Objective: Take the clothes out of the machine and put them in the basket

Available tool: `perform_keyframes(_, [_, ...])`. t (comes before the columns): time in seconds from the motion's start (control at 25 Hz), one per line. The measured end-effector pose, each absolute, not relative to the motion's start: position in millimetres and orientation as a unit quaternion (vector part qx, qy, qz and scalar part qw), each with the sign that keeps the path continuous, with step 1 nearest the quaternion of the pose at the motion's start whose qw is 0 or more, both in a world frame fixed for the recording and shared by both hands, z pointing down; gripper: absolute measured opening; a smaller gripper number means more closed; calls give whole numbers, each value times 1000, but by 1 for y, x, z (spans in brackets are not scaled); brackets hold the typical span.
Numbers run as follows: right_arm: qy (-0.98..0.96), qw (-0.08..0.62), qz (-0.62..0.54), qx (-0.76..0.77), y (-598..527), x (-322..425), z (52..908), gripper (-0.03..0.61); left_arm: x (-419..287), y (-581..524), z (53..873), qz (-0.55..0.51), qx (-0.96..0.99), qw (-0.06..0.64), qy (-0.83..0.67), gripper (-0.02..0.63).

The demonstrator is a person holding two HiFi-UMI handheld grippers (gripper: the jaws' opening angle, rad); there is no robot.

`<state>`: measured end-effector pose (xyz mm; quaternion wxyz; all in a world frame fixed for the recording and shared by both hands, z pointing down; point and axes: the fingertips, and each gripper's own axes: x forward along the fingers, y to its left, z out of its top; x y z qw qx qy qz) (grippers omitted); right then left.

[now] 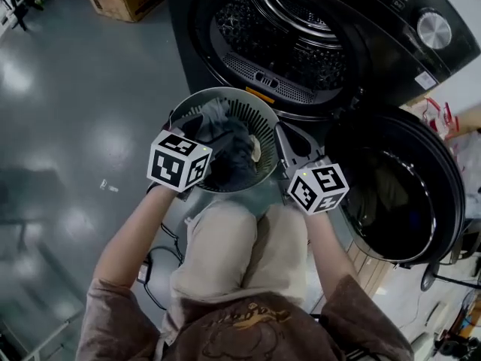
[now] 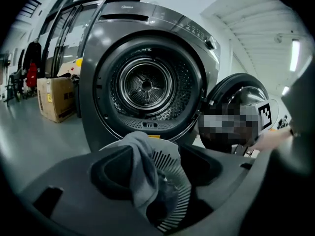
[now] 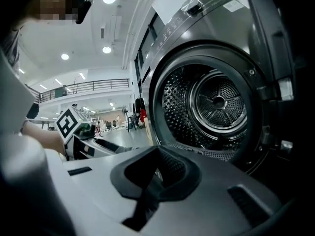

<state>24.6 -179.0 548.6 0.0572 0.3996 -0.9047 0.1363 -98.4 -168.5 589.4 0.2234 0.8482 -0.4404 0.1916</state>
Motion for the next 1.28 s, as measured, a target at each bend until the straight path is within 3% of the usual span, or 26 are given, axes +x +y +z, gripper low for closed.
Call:
perform_keyframes(0.24, [-891,81,192,403,-182,14,497,-3,-99,-159,564,250,829,295,-404,305])
perform_keyframes(0.56, [-884,84,217,405,-190,-2,316,-3,-117,-153,397,251,819,325,-401,308])
perform_keyframes(0.96, [-884,75,204,414,-186,0,100,-3,-122,-159,148,182,848,298,-398,308])
perform_keyframes(1.28, [-886,70,174,424,-165,6,16,-3,-117,-146,27,114,890,251,-363,311])
